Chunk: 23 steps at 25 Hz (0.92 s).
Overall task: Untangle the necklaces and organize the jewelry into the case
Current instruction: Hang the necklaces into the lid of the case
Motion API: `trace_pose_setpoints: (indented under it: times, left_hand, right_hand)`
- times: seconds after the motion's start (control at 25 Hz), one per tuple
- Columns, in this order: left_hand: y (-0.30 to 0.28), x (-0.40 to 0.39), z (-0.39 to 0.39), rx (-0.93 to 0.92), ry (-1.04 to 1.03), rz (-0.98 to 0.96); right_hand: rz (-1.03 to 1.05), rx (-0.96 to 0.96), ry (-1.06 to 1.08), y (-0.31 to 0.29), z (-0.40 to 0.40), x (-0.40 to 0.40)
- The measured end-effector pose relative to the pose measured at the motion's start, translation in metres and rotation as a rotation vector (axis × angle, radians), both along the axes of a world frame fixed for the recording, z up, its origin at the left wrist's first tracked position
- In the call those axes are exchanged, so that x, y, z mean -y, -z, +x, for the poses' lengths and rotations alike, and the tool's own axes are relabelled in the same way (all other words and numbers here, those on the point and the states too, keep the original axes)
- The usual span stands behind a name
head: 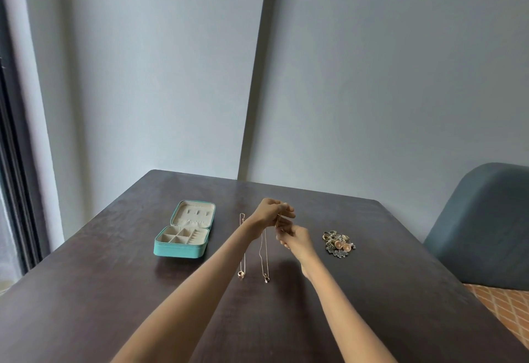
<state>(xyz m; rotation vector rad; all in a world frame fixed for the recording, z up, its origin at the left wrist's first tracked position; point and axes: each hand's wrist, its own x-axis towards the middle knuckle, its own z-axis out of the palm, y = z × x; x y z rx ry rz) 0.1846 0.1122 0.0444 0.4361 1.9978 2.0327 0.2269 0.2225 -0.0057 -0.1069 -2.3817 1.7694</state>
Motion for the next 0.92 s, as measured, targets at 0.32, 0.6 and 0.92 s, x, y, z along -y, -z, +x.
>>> trace_pose_setpoints:
  times: [0.32, 0.6, 0.92]
  left_hand:
    - [0.003, 0.002, 0.002, -0.026, -0.017, -0.126]
    - [0.010, 0.003, 0.003, 0.043, 0.021, -0.111]
    - [-0.002, 0.000, -0.001, 0.200, 0.054, -0.168]
  right_hand:
    - [0.154, -0.001, 0.054, 0.000, 0.002, 0.001]
    - [-0.056, -0.104, 0.103, -0.014, 0.003, -0.010]
    - [-0.121, -0.111, 0.144, -0.022, 0.000, -0.005]
